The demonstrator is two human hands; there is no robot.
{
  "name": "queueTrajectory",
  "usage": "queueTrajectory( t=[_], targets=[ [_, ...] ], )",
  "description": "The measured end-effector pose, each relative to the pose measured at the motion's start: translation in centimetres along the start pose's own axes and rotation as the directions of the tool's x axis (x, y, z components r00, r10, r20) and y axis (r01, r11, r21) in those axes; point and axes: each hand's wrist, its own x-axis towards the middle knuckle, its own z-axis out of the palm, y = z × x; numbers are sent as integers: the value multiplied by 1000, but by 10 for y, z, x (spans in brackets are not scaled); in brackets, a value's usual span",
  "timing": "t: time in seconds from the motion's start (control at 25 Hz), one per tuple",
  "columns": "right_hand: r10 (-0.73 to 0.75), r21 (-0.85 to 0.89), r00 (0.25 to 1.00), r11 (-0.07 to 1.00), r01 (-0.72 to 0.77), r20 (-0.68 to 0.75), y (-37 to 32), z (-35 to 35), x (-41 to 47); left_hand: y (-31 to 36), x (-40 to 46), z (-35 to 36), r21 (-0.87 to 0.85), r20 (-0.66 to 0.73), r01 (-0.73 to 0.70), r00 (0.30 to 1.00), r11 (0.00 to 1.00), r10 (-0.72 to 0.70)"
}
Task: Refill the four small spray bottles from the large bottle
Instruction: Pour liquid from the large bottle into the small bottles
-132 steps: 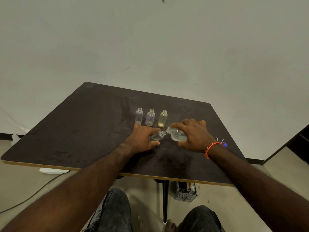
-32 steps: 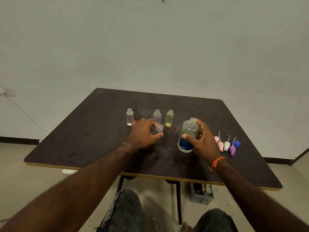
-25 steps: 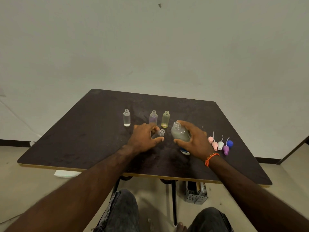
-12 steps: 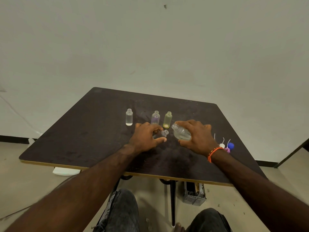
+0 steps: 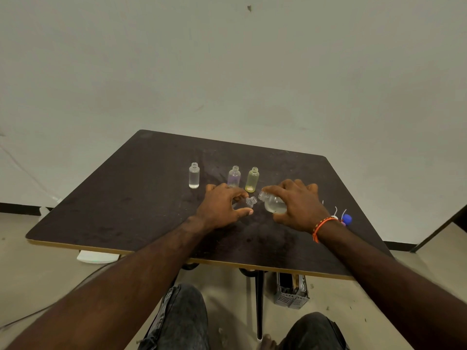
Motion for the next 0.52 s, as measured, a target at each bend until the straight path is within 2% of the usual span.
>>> queueTrajectory(
  t=[0.52],
  targets=[
    [-22,-67,999,997,25,35,1,-1,-1,1,1,1,6,28,-14,999,1000,14]
  ],
)
